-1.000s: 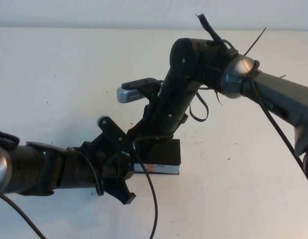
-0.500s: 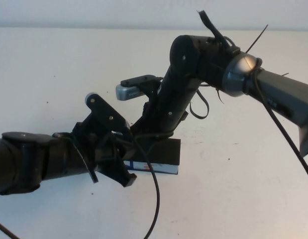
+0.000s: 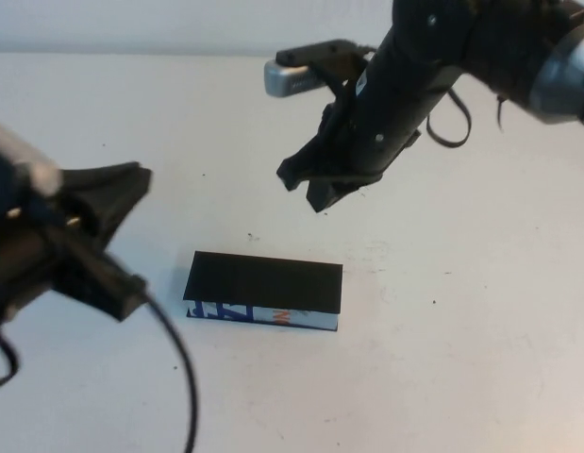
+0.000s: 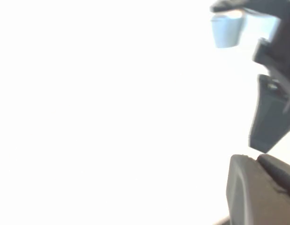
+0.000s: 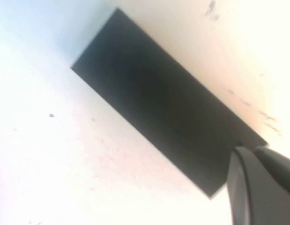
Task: Return glasses to glasses case
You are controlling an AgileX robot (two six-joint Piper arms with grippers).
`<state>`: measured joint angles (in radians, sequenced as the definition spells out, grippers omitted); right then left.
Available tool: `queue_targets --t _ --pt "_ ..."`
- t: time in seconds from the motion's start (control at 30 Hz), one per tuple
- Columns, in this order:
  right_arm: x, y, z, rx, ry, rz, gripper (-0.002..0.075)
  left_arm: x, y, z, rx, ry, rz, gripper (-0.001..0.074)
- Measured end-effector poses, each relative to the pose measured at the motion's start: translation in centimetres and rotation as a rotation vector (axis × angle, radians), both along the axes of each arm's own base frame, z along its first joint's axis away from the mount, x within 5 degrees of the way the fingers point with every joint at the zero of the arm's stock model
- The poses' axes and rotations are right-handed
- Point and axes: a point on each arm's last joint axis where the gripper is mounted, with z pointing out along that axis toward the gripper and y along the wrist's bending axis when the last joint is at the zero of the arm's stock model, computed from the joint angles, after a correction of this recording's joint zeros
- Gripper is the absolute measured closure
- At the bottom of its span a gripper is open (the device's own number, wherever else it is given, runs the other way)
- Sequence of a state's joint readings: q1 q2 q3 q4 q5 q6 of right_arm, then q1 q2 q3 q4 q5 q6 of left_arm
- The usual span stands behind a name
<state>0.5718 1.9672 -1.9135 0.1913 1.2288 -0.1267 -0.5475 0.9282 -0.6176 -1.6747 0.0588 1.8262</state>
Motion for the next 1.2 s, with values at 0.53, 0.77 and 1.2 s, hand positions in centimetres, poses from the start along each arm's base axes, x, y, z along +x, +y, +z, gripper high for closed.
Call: queue_targets --t 0.53,0.77,1.2 --pt "-16.7 -11.7 6.2 0.063 -0.18 -0.097 0.0737 -12.1 9.9 -4.2 -0.332 -0.31 0.24 0.0736" --pt "-22.9 -15.8 3.1 0.265 -0.416 -0.172 0.0737 -11.5 9.6 -9.5 -0.263 -0.22 0.255 0.0736" --pt "-26.5 -18.8 -2.7 0.484 -0.674 -0.276 0.0737 -11.1 9.6 -11.7 -0.22 -0.167 0.281 0.0736"
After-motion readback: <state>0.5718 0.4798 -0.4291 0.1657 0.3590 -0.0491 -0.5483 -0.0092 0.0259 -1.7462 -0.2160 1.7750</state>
